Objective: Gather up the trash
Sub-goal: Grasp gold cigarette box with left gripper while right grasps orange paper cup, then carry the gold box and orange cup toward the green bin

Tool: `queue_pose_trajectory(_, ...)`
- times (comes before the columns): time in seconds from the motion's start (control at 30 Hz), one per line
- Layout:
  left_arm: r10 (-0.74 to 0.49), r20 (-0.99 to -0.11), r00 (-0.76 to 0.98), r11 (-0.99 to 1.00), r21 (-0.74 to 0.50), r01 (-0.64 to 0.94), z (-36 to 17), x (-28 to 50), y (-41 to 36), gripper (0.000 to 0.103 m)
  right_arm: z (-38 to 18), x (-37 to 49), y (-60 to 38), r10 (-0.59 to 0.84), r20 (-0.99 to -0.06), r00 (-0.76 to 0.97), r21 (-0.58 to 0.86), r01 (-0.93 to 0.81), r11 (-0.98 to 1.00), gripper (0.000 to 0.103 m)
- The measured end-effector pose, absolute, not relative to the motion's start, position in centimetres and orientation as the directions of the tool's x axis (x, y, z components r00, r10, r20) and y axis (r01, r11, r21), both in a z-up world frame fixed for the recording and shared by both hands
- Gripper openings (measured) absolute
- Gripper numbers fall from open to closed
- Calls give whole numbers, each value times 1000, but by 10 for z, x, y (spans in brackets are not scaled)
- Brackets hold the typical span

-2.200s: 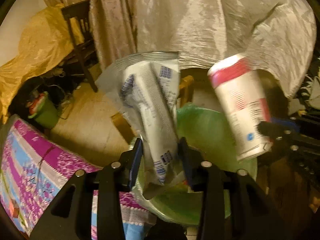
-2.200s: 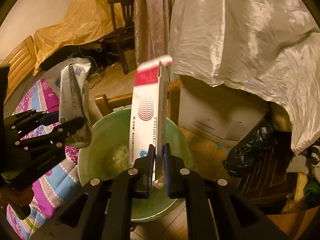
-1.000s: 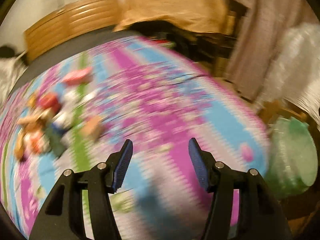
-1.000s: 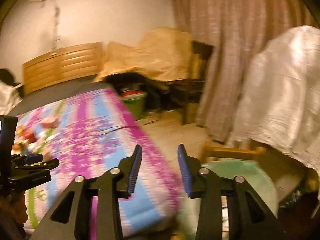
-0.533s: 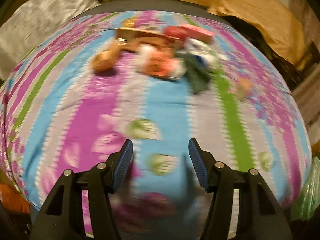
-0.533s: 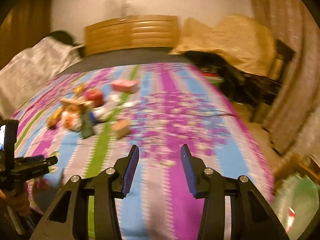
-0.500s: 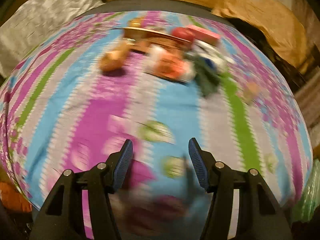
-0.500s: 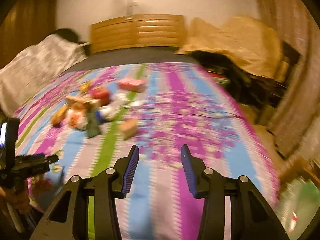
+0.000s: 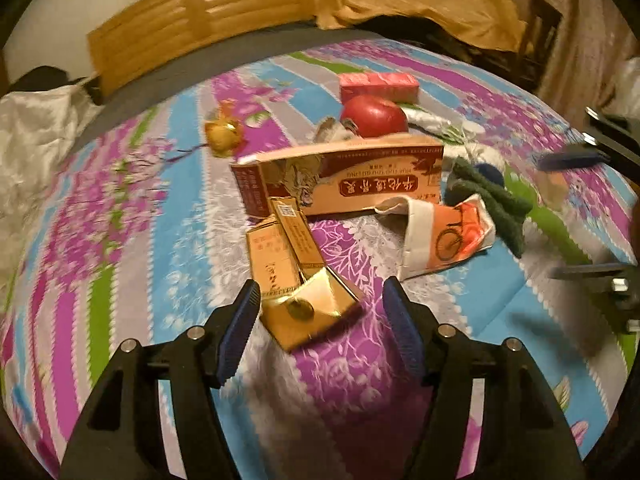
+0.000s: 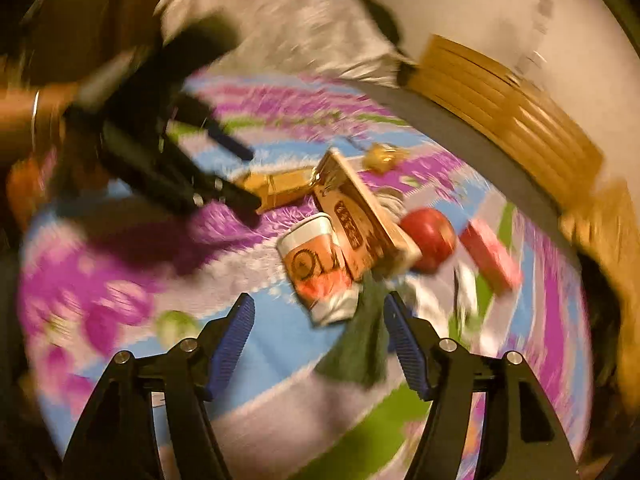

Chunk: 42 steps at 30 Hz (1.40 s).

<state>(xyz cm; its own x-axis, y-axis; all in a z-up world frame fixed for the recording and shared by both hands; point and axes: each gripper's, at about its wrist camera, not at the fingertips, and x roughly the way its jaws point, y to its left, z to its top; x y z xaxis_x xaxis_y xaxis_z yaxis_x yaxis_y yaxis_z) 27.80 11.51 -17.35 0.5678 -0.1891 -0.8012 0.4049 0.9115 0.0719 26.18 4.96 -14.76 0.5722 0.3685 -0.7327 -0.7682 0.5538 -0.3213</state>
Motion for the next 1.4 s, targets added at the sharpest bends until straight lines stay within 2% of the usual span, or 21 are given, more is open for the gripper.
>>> queue_pose_trajectory(0.13, -233, -813, 533, 857, 87, 507, -188, 289, 107, 61, -170, 284, 79, 293, -755, 587, -438, -784, 441, 67)
queue_pose_trajectory(0.17, -231, -820, 524, 848, 95, 522, -191, 292, 106, 61, -176, 289, 82, 275, -761, 588, -447, -782, 434, 62)
queue_pose_trajectory(0.2, -220, -818, 531, 836, 123, 534, -195, 293, 104, 60, -181, 294, 86, 258, -773, 580, -447, -786, 427, 45)
queue_pose_trajectory(0.23, -216, -816, 536, 832, 133, 539, -197, 294, 104, 52, -186, 297, 89, 251, -785, 566, -438, -794, 421, 39)
queue_pose_trajectory(0.3, -228, -814, 535, 834, 120, 539, -196, 296, 109, 46, -188, 298, 92, 263, -771, 580, -446, -786, 428, 29)
queue_pose_trajectory(0.37, -251, -802, 542, 853, 81, 515, -189, 295, 117, 37, -184, 291, 93, 281, -750, 599, -454, -775, 441, 25)
queue_pose_trajectory(0.4, -244, -794, 557, 869, 76, 490, -184, 292, 122, 36, -180, 286, 91, 292, -739, 607, -454, -769, 450, 14)
queue_pose_trajectory(0.43, -240, -786, 569, 878, 75, 473, -181, 288, 126, 34, -177, 280, 89, 302, -735, 608, -448, -768, 457, 11)
queue_pose_trajectory(0.6, -261, -738, 622, 914, 20, 406, -159, 254, 142, 33, -156, 240, 79, 355, -725, 590, -401, -781, 479, 9)
queue_pose_trajectory(0.8, -291, -705, 647, 928, -43, 370, -138, 205, 135, 33, -116, 183, 49, 439, -695, 569, -236, -758, 608, 9)
queue_pose_trajectory(0.97, -308, -690, 655, 936, -96, 339, -132, 173, 124, 33, -96, 145, 20, 452, -683, 574, -85, -677, 731, 9)
queue_pose_trajectory(1.1, -301, -695, 654, 941, -107, 320, -128, 154, 109, 33, -84, 124, -14, 404, -684, 607, -15, -566, 824, 9)
queue_pose_trajectory(1.4, -217, -706, 675, 963, -41, 266, -104, 145, 54, 33, -73, 108, -90, 234, -698, 677, 16, -311, 950, 9)
